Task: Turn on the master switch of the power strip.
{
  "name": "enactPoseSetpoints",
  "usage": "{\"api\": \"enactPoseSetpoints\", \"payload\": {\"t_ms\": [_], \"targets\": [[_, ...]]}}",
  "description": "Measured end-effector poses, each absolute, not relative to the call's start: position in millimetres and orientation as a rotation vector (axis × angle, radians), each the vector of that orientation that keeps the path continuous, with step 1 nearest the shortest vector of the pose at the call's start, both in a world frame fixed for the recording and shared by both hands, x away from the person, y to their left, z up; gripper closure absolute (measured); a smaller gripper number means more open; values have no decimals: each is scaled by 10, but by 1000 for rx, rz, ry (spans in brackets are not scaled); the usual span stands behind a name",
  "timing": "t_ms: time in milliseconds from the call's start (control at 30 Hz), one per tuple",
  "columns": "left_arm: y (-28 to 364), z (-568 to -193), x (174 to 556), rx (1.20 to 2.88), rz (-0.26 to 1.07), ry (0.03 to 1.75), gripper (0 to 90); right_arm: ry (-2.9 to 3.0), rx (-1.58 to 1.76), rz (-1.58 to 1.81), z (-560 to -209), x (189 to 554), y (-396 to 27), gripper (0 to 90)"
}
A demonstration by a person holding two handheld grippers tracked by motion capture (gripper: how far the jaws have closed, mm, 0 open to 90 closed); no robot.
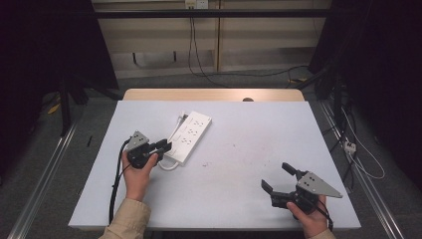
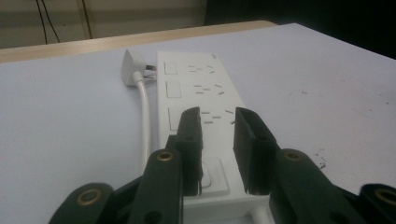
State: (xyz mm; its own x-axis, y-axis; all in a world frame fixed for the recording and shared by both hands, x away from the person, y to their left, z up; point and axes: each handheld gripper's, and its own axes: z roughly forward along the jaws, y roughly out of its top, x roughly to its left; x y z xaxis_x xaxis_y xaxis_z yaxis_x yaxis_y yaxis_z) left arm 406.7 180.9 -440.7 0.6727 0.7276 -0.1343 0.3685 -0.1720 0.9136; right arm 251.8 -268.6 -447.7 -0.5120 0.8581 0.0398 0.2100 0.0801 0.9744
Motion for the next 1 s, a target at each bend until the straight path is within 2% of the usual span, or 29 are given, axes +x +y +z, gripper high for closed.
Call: {"api": "enactPoseSetpoints", "payload": {"t_ms": [1000], "targets": [[1788, -4463, 4104, 1828, 374, 908, 831, 1792, 1055, 1465, -4476, 2518, -2688, 76]]}}
